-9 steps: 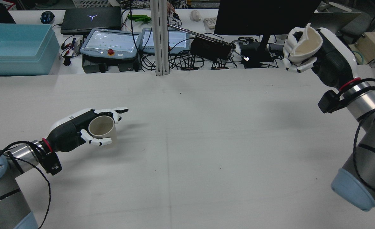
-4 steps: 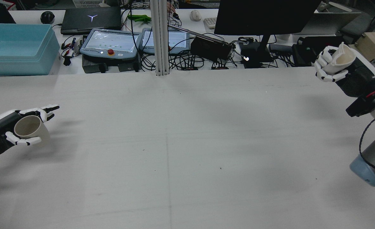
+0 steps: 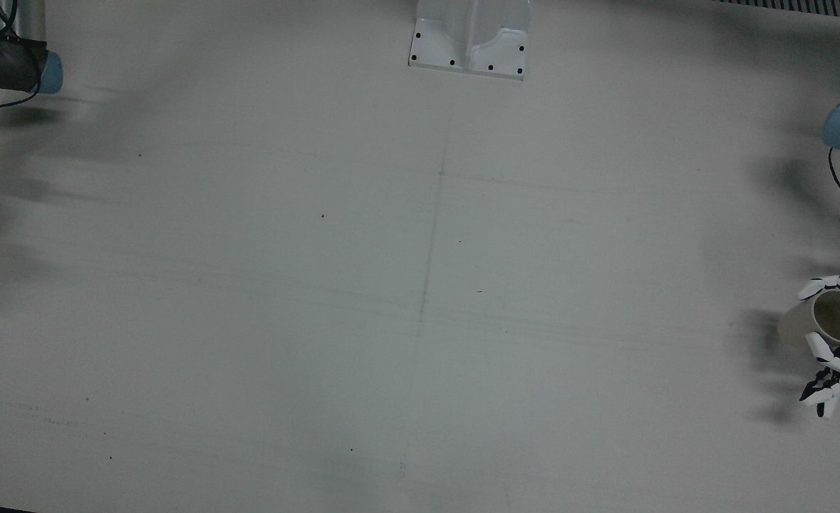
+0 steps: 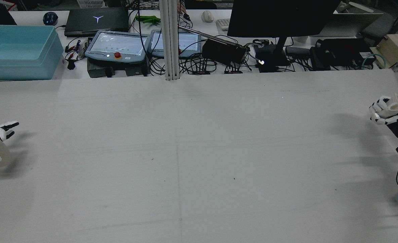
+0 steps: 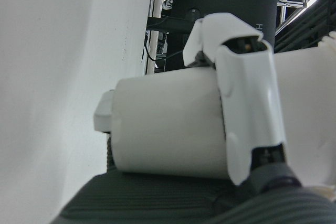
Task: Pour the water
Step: 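Move both hands apart, lowering the held cups back toward the table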
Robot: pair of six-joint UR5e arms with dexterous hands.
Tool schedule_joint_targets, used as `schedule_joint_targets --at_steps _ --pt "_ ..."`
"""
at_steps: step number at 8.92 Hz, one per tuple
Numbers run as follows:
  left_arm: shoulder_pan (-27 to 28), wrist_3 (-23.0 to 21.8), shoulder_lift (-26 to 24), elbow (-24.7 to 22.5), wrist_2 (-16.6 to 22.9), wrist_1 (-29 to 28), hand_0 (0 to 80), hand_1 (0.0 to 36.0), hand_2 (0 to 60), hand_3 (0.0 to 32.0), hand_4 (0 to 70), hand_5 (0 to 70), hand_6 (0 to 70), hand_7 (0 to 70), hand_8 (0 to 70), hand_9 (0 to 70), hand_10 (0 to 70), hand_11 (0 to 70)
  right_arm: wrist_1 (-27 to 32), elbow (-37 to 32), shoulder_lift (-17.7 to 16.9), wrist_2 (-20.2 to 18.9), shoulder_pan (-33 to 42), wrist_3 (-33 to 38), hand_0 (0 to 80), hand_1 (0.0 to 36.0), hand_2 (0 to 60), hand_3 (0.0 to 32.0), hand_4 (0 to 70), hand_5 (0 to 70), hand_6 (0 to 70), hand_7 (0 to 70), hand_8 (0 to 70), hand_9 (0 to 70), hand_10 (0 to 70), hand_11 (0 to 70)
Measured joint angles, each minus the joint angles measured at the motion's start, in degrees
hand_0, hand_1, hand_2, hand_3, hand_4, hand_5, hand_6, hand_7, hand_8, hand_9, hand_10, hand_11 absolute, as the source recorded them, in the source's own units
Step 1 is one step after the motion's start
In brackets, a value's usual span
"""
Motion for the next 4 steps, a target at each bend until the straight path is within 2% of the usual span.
schedule_joint_targets --at_steps 1,2,3,4 --pt "-0.01 0.12 -0.08 0.78 -0.05 -0.43 58.0 34.8 60.0 0.0 60.8 70.0 7.9 14.8 0.5 2.0 3.9 7.5 1.03 -1.48 0.14 -0.03 0.91 -0.02 50.8 12.7 0.5 0.0 28.8 21.9 13.5 10.1 11.0 3.3 2.1 3.9" --pt "-0.01 0.49 -0.1 1.22 -0.1 -0.69 58.1 33.5 60.0 0.0 60.0 70.0 8.0 14.7 0.6 1.9 3.9 7.5 1.84 -1.94 0.11 -0.12 1.91 -0.04 49.9 12.6 0.0 0.0 23.2 18.5 10.6 5.4 5.8 1.4 0.2 1.2" --pt "-0.01 1.16 -0.19 1.99 -0.12 -1.4 58.4 25.7 33.6 0.0 49.6 70.0 7.2 13.7 0.4 1.4 2.8 5.7 2.46 -2.01 0.12 -0.24 2.77 -0.02 49.4 13.9 2.5 0.0 17.3 17.9 9.1 4.8 1.7 1.4 0.4 1.9" --pt "-0.02 2.44 -0.18 2.99 -0.16 -2.72 56.6 21.5 19.6 0.0 40.2 70.0 5.2 12.0 0.0 1.0 1.4 3.7 2.8 -1.72 0.12 -0.37 3.47 0.02 49.8 14.8 4.6 0.0 17.9 18.4 9.1 5.3 0.9 1.5 0.5 2.1"
